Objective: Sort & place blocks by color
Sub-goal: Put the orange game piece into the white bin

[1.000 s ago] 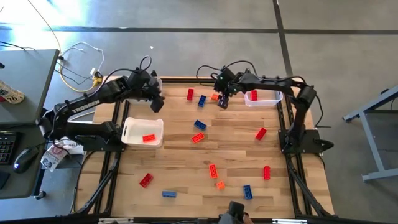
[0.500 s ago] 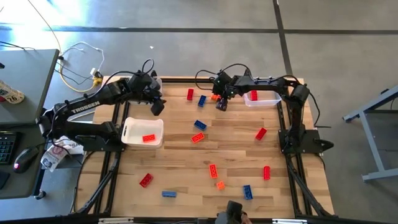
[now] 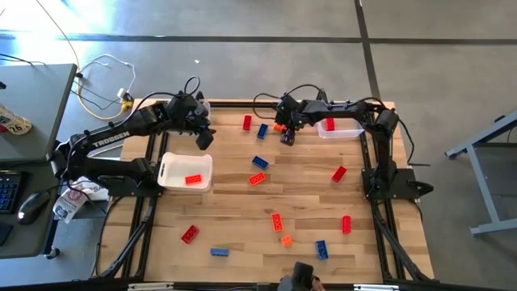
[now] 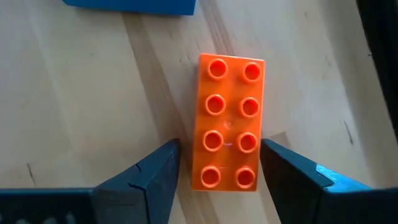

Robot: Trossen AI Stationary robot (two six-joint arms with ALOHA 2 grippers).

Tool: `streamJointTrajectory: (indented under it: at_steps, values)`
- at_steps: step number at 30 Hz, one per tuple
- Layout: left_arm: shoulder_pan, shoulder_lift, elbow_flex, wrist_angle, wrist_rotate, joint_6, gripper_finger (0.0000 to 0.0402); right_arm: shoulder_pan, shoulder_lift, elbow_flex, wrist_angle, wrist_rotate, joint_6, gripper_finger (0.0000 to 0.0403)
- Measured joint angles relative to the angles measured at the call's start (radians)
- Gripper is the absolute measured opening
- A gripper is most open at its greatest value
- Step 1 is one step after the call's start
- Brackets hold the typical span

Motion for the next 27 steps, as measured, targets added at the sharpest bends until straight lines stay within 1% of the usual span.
streamJointTrajectory:
  at_steps: [3,5,8,9,12,16,21,27]
  values:
    - [0.000,0.000,0.000,0.000,0.000,0.000,0.0209,0.006,0.000,0.000,0.001,0.002,0.018,0.0191]
    - [0.000,0.000,0.000,0.000,0.000,-0.004,0.0209,0.008,0.000,0.000,-0.004,-0.005,0.033,0.0166]
    - [0.000,0.000,0.000,0.000,0.000,-0.008,0.0208,0.009,0.000,0.001,-0.011,-0.012,0.070,0.0117]
    - [0.000,0.000,0.000,0.000,0.000,-0.008,0.0207,0.009,0.000,0.001,-0.012,-0.012,0.079,0.0109]
    - [0.000,0.000,0.000,0.003,0.000,-0.027,0.0208,0.014,-0.003,0.001,-0.024,-0.012,0.094,0.0109]
    - [0.000,0.001,0.000,0.004,0.000,-0.092,0.0209,0.043,-0.032,-0.002,-0.072,0.000,0.107,0.0109]
    - [0.001,0.001,0.000,0.005,0.000,-0.121,0.0208,0.106,-0.097,-0.002,-0.110,0.070,0.153,0.0109]
    - [0.001,0.006,-0.001,0.036,0.004,-0.219,0.0211,0.205,-0.161,-0.002,-0.109,0.126,0.182,0.0109]
